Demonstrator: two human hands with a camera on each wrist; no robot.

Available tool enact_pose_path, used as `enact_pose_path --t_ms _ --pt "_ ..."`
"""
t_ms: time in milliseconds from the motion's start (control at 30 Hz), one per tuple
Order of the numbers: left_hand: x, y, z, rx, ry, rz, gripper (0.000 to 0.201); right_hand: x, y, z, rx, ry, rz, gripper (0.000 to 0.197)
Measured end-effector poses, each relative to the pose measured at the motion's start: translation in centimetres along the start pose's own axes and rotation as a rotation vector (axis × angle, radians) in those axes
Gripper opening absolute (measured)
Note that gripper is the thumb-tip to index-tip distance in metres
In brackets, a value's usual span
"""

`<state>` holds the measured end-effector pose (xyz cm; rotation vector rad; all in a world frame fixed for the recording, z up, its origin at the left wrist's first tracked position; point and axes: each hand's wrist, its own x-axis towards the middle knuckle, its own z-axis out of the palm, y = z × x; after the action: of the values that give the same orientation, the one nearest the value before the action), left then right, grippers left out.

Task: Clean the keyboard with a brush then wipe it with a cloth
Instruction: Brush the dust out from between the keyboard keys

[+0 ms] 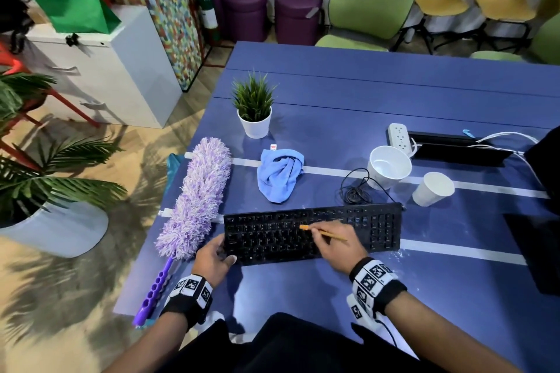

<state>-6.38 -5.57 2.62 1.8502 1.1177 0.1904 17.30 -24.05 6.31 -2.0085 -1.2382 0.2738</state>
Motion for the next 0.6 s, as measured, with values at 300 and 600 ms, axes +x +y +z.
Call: enact_pose_path --t_ms 300,600 --pt "0.3 0.0 0.2 -0.014 -0.012 -0.024 0.049 3.0 -5.6 7.6 0.057 -0.189 -0.217 0.02" --pt "0.7 -0.6 0.3 -0.115 -0.069 -0.042 0.05 4.3 -7.2 6.8 0.228 -0.294 -0.164 0.02"
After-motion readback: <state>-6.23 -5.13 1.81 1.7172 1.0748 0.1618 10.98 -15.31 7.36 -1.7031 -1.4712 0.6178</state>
